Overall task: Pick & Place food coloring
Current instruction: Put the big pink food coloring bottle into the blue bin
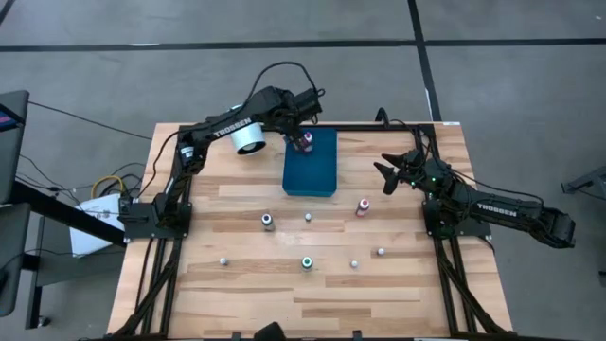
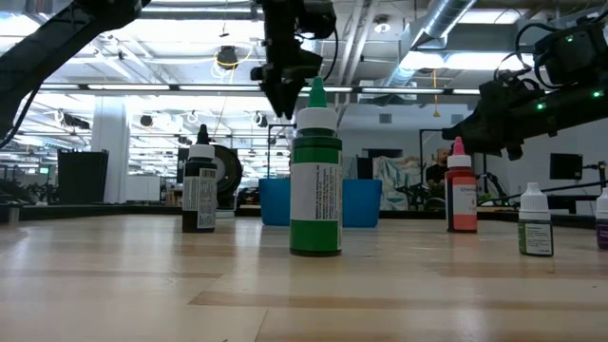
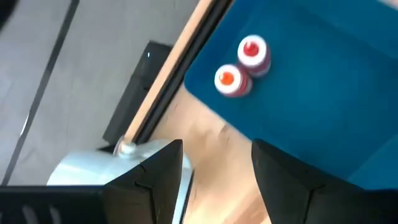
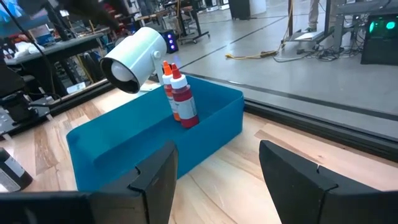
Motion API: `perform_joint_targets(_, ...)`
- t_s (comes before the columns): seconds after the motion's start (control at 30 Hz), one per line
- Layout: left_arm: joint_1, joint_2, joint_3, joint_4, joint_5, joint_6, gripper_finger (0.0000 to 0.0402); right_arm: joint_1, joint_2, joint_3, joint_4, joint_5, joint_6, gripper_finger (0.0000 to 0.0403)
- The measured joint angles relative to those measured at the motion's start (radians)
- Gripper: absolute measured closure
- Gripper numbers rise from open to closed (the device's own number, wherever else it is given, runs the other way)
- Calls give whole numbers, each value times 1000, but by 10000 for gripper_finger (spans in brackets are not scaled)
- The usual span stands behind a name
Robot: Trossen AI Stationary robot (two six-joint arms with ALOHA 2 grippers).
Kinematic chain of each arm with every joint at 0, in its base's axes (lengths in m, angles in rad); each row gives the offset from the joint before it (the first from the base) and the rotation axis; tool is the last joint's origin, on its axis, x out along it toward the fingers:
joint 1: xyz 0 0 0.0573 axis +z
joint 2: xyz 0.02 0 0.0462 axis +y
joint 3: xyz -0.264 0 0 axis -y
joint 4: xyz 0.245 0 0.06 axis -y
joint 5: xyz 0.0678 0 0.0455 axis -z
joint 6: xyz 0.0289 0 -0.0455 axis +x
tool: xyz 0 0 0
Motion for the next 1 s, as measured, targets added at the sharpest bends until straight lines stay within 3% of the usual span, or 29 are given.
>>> perform_joint_targets(0.37,32,-37,-3,83,81,0,216,-3,0,0,7,0,0,188)
perform_joint_targets(0.57,15,-78,-3,118,59,2,216,16,0,43,-18,-1,-63,188)
perform_joint_targets(0.73,-21,-120,-3,124,5,-18,216,51,0,112,-146,-1,-210,188)
perform_joint_targets(1.0,-76,-199,-3,116,-103,-54,216,97,-1,217,-432,-2,-219,188)
